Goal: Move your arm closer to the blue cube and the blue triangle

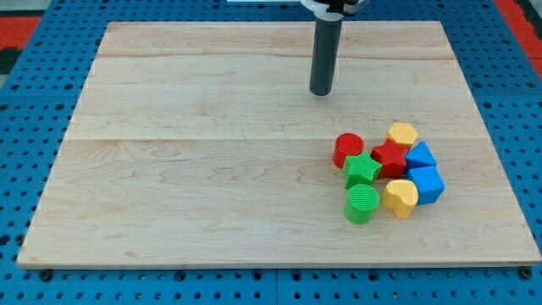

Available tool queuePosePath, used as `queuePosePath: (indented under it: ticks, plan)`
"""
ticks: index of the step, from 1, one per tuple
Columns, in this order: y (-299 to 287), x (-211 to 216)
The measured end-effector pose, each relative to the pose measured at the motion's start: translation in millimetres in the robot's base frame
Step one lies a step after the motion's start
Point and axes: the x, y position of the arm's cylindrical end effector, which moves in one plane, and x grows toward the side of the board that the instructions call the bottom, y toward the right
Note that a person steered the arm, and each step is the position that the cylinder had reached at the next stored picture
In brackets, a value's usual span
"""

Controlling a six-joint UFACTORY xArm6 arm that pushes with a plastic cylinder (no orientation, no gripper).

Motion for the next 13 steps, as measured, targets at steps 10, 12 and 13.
queuePosePath:
  ticks: [10, 12, 13]
  plan:
    - [83, 24]
    - [198, 90]
    - [176, 126]
